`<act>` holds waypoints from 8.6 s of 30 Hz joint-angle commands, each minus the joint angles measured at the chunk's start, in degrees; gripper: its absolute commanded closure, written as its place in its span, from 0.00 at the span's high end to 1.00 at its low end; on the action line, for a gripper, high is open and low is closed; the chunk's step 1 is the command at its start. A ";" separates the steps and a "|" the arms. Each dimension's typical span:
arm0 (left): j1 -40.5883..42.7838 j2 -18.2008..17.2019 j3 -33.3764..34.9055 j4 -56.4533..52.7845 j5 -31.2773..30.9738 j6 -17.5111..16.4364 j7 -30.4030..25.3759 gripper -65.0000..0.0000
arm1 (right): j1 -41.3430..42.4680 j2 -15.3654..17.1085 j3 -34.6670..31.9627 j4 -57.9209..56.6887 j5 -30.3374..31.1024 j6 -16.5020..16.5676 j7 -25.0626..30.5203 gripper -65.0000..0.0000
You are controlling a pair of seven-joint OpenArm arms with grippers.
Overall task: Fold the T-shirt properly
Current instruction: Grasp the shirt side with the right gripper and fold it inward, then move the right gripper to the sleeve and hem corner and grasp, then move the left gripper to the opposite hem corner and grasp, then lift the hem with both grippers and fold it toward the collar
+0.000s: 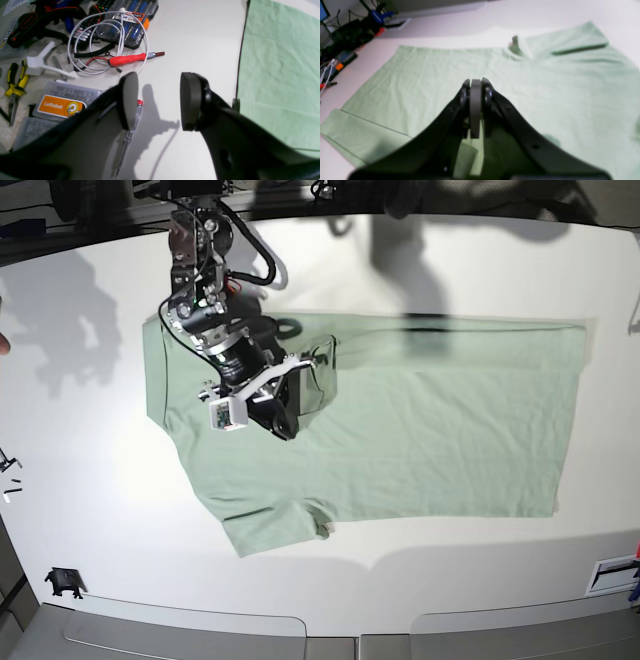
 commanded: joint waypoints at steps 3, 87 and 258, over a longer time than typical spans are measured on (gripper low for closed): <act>-0.17 -1.57 -0.63 0.90 -0.70 0.02 -1.29 0.39 | 1.11 -0.11 0.20 -0.96 0.42 0.35 1.75 0.00; 17.59 -1.90 17.20 1.66 -3.41 0.68 9.99 0.00 | -33.70 11.17 8.11 10.78 -8.04 -3.37 -20.90 0.00; -13.60 -11.93 22.53 -39.23 -50.76 -13.65 39.28 0.00 | -12.59 9.60 19.65 8.02 24.50 15.33 -37.00 0.00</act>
